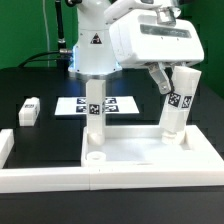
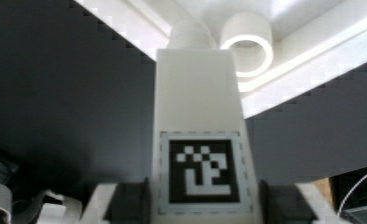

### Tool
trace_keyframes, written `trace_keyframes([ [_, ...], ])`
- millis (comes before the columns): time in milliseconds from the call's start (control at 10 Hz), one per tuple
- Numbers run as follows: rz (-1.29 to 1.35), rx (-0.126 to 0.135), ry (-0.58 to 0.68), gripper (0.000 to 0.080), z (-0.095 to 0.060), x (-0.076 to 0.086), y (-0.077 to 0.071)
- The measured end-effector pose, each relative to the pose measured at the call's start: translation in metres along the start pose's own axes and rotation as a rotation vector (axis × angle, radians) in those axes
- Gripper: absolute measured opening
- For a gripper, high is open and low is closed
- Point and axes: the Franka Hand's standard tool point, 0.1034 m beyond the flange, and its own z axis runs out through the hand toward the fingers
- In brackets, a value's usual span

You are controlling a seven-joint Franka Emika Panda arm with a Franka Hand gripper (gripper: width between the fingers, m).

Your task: Assemble desk

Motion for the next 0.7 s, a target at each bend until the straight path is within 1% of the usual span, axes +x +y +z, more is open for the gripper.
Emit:
trace_keyframes([
  [100,0.004,0.04,-0.031,0.029,0.001,0.0,-0.004],
  [200,-0.001,0.119,-0.075,0.029,-0.001,0.01,-0.002],
  [300,-0.001,0.155,-0.069,0.029,0.003,0.018,0.004],
  [400,0.021,0.173,-0.06,0.029,0.009,0.021,0.001],
  [500,0.022,0.181,-0.056,0.029,0.012,0.024,-0.002],
  [600,0.026,0.185,-0.057,0.029,0.015,0.022,-0.001],
  [700,0.026,0.187,-0.064,0.029,0.015,0.014,0.002],
])
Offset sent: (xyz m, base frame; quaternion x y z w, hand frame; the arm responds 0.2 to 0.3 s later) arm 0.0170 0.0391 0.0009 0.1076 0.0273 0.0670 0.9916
